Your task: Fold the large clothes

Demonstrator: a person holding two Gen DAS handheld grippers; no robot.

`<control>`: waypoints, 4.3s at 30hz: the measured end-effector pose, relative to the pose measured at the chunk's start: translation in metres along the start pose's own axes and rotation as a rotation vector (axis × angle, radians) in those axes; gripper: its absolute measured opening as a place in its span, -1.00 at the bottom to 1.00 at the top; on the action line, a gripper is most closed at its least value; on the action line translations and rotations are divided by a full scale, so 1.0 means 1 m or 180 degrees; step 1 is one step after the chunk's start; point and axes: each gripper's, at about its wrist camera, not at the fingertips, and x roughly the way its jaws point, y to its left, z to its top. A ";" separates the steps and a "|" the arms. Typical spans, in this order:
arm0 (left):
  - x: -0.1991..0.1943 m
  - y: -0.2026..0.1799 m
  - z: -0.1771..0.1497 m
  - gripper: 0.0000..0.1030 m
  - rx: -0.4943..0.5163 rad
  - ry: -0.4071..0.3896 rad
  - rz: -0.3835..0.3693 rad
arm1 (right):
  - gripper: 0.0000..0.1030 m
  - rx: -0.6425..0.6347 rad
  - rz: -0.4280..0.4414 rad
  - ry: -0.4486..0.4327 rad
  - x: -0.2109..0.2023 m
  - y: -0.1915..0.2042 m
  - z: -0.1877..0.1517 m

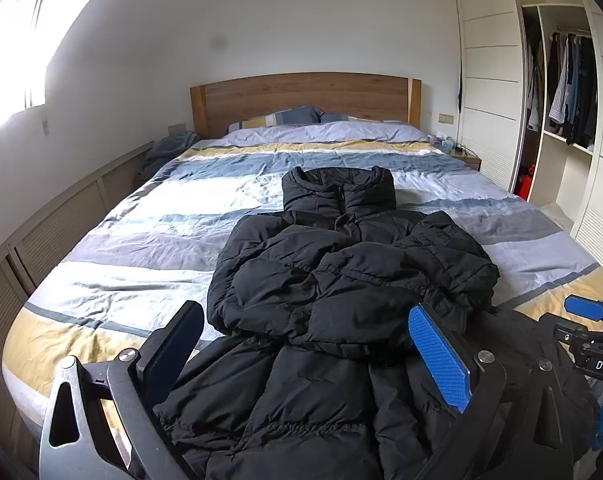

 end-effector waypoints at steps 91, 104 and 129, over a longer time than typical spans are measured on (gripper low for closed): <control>0.565 0.066 0.211 -0.66 -0.0859 0.1371 -0.0824 | -0.71 0.0485 0.0889 0.0528 0.497 -0.067 0.348; 0.384 0.071 0.168 -0.67 -0.0543 0.1066 -0.1170 | -0.71 0.0195 0.1352 0.0183 0.320 -0.074 0.276; 0.319 0.053 0.037 -0.52 -0.0195 0.0999 -0.0920 | -0.61 0.0398 0.1273 0.0309 0.291 -0.085 0.126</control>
